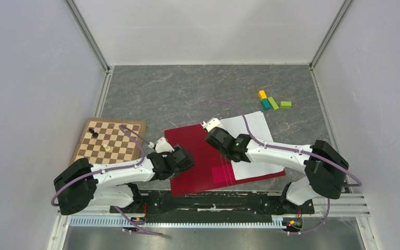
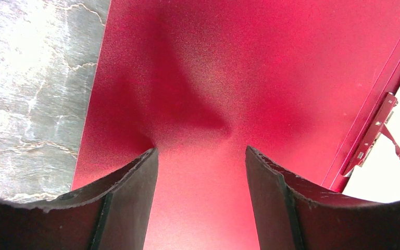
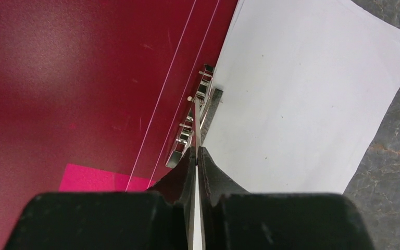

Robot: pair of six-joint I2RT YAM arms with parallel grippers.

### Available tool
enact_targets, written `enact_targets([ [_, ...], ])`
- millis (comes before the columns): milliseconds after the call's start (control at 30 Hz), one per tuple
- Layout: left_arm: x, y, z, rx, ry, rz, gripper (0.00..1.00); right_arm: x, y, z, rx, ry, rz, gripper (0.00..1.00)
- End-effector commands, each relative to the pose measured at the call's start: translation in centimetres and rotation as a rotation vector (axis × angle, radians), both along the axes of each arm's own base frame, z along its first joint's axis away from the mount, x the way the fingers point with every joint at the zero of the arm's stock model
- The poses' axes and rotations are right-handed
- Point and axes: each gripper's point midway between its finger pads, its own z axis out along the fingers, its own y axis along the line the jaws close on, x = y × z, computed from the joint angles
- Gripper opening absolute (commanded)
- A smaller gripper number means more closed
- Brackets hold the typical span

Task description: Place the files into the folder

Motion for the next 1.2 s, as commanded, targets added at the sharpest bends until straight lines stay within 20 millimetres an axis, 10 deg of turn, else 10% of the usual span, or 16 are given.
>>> enact_targets([
  [0,-2.5,3.3,-3.3,0.105,0.113,0.057,0.71,-0.5,-1.3,-0.5,0.006,-0.012,-0.021,0.02],
  [1167,-2.4,3.3,-3.3,0.142,0.119,0.027,0.74,-4.4,-6.3,-7.6,-0.015,0.09,-0.066,0.0],
])
